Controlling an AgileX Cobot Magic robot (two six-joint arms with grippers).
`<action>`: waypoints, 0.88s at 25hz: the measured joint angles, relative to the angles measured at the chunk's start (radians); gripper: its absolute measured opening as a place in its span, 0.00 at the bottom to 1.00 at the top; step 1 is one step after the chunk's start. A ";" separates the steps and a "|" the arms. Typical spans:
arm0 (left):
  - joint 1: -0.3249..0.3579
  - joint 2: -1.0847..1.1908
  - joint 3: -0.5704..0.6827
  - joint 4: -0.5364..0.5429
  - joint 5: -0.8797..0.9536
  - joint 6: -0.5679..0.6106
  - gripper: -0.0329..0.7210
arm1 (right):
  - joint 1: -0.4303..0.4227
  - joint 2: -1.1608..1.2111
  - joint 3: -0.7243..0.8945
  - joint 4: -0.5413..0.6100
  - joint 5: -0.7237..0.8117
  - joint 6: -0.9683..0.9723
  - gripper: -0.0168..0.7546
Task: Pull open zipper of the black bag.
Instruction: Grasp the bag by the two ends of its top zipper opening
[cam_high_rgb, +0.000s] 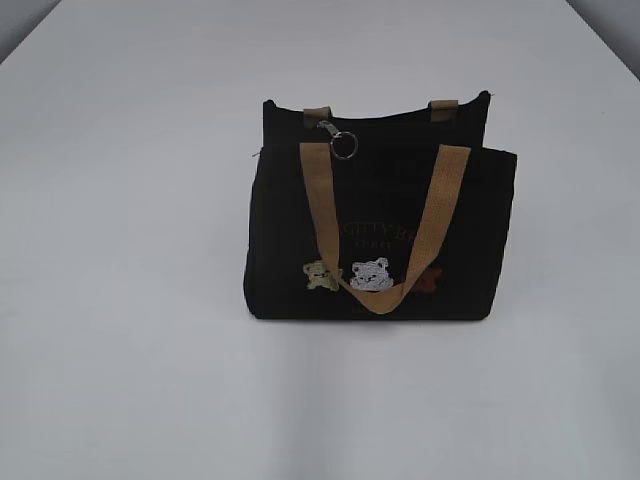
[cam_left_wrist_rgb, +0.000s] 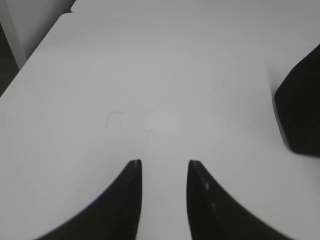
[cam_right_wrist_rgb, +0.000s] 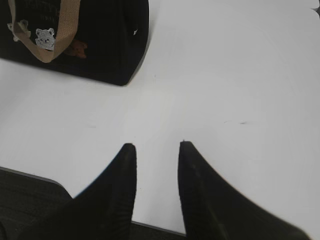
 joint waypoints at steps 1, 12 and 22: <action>0.000 0.000 0.000 0.000 0.000 0.000 0.36 | 0.000 0.000 0.000 0.000 0.000 0.000 0.33; 0.000 0.000 0.000 0.006 0.000 0.000 0.36 | 0.000 0.000 0.000 0.000 0.000 0.000 0.33; 0.000 0.000 0.000 0.000 0.000 0.000 0.36 | 0.000 0.000 0.000 0.000 0.000 0.000 0.33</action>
